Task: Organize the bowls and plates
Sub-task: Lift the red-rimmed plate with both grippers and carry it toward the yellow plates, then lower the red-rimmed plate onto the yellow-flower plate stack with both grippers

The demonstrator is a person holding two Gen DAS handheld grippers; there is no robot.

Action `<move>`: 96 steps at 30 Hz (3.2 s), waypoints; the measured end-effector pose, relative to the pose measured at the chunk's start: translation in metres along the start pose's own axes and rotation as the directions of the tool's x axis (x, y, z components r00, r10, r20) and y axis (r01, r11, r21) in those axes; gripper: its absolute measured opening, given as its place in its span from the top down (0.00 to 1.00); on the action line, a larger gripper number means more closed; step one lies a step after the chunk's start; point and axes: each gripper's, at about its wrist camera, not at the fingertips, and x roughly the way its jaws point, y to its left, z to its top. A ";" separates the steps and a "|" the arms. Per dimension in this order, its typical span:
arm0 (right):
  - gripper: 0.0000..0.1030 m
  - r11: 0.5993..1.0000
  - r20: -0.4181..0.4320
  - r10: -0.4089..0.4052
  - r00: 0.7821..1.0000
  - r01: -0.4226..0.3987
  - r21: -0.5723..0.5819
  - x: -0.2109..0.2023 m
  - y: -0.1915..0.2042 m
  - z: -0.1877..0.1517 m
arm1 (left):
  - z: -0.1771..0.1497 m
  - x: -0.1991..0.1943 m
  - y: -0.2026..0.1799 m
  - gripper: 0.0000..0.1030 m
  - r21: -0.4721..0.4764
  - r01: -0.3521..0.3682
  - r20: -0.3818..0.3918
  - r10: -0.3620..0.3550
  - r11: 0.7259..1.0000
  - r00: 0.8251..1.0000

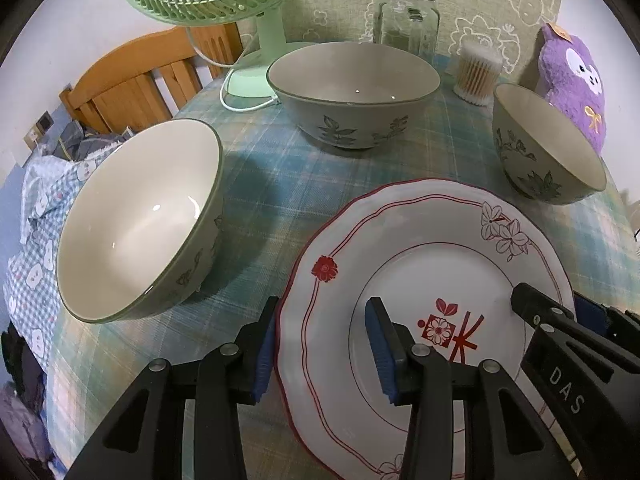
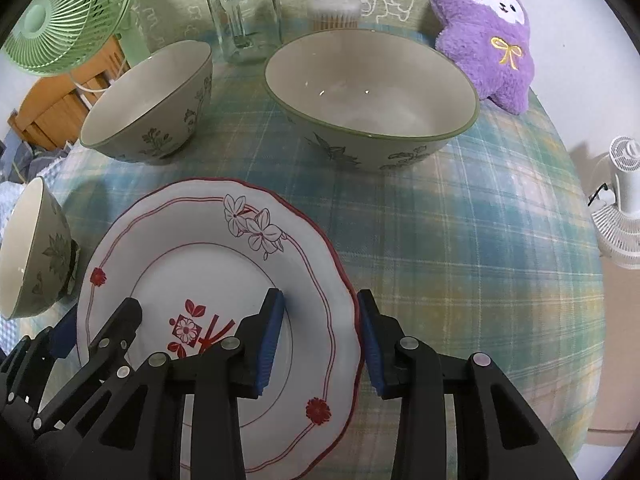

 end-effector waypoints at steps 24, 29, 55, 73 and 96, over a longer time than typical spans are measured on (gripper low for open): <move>0.60 0.999 0.068 -0.032 0.997 0.031 0.014 -0.071 -0.007 -0.041 | -0.030 -0.060 0.001 0.59 0.029 0.020 0.031 -0.021 0.999 0.999; 0.60 0.998 0.084 -0.052 0.995 0.049 0.036 -0.088 -0.014 -0.054 | -0.040 -0.075 -0.005 0.59 0.056 0.040 0.041 -0.042 0.998 0.998; 0.60 0.955 0.046 -0.158 0.986 0.141 0.261 -0.131 -0.097 -0.146 | -0.094 -0.123 -0.074 0.59 0.259 0.158 0.058 -0.179 0.953 0.982; 0.60 0.919 -0.014 -0.202 0.979 0.194 0.344 -0.128 -0.123 -0.190 | -0.132 -0.121 -0.105 0.59 0.363 0.186 0.010 -0.204 0.913 0.979; 0.59 0.928 -0.053 -0.175 0.983 0.183 0.324 -0.123 -0.124 -0.203 | -0.144 -0.117 -0.109 0.50 0.397 0.200 -0.026 -0.207 0.896 0.978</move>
